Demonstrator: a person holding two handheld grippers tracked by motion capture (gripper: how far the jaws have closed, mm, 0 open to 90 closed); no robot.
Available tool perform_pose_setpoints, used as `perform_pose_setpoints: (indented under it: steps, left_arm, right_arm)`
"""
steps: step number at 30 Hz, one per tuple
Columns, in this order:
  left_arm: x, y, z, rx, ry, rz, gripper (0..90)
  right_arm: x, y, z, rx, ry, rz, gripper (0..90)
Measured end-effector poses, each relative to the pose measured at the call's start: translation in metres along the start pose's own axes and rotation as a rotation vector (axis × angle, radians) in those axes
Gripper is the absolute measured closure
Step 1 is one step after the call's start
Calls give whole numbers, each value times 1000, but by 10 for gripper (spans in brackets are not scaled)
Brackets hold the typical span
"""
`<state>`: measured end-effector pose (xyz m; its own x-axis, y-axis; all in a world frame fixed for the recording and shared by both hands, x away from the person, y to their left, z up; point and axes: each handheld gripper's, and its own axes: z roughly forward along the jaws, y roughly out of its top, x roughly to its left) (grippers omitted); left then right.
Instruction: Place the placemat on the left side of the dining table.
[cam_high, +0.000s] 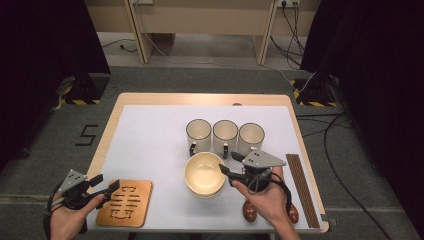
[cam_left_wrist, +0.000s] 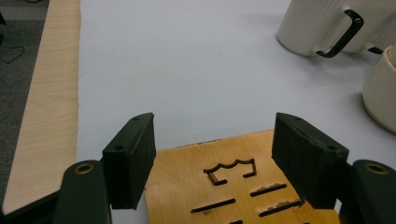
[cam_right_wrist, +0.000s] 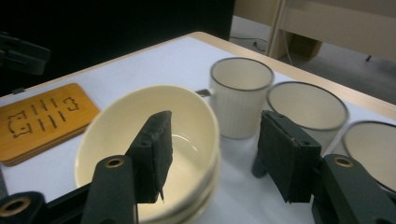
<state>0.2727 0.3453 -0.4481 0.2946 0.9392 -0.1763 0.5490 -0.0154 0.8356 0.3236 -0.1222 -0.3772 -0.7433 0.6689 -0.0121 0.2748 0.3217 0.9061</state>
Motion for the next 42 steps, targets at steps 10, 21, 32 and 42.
perform_pose_setpoints:
  steps: [10, 21, 32, 42]
  left_arm:
    - [3, -5, 4, 25, 13, -11, 297]
    - [9, -9, 6, 47, 25, -26, 297]
    - [10, -9, 6, 58, 33, -30, 306]
    - [15, -12, 7, 73, 31, -48, 306]
  right_arm:
    - [27, 19, 29, 1, 92, -57, 453]
    - [53, 29, 55, 26, 166, -103, 450]
    - [80, 31, 79, 58, 236, -144, 445]
    - [107, 27, 102, 99, 305, -187, 440]
